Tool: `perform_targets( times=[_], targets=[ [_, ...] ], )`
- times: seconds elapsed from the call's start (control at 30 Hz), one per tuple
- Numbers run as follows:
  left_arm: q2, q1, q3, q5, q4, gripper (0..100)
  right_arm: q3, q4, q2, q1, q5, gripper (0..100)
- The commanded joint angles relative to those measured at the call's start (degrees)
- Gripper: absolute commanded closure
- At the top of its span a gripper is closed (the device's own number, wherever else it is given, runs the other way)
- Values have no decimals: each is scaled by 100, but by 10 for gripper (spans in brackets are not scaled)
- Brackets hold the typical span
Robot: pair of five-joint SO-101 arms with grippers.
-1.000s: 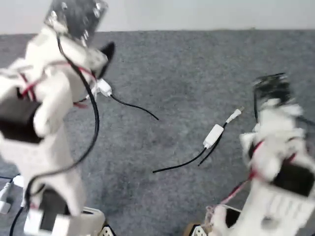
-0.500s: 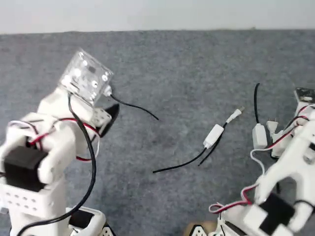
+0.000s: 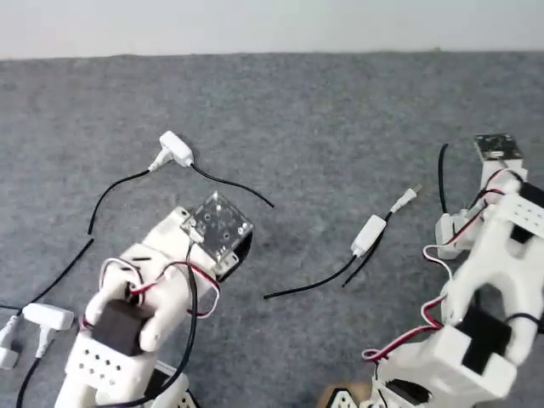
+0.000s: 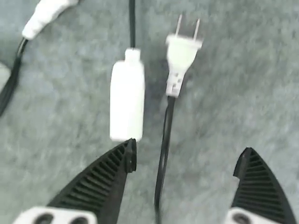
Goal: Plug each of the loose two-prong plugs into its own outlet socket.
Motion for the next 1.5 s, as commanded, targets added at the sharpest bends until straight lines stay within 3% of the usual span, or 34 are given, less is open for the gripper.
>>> perform_targets(
  times=[0.0, 0.33, 0.63, 0.87, 1.1, 1.47],
  targets=[
    [-431, -9, 1042, -70, -1037, 808, -237, -391, 101, -127, 53, 663],
    [-589, 18, 2378, 176, -2497, 808, -1538, -224, 1534, -242, -369, 663],
    [-571, 18, 2422, 211, -2514, 809, -2884, 198, 3134, -391, -404, 664],
    [-598, 44, 2501, 211, -2576, 810, -3288, 567, 3486, -769, -413, 665],
    [-615, 396, 2651, 185, -2593, 810, -3464, 488, 3530, -919, -413, 873],
    [-615, 387, 2651, 176, -2602, 811, -3473, 347, 3556, -901, -404, 885]
  ],
)
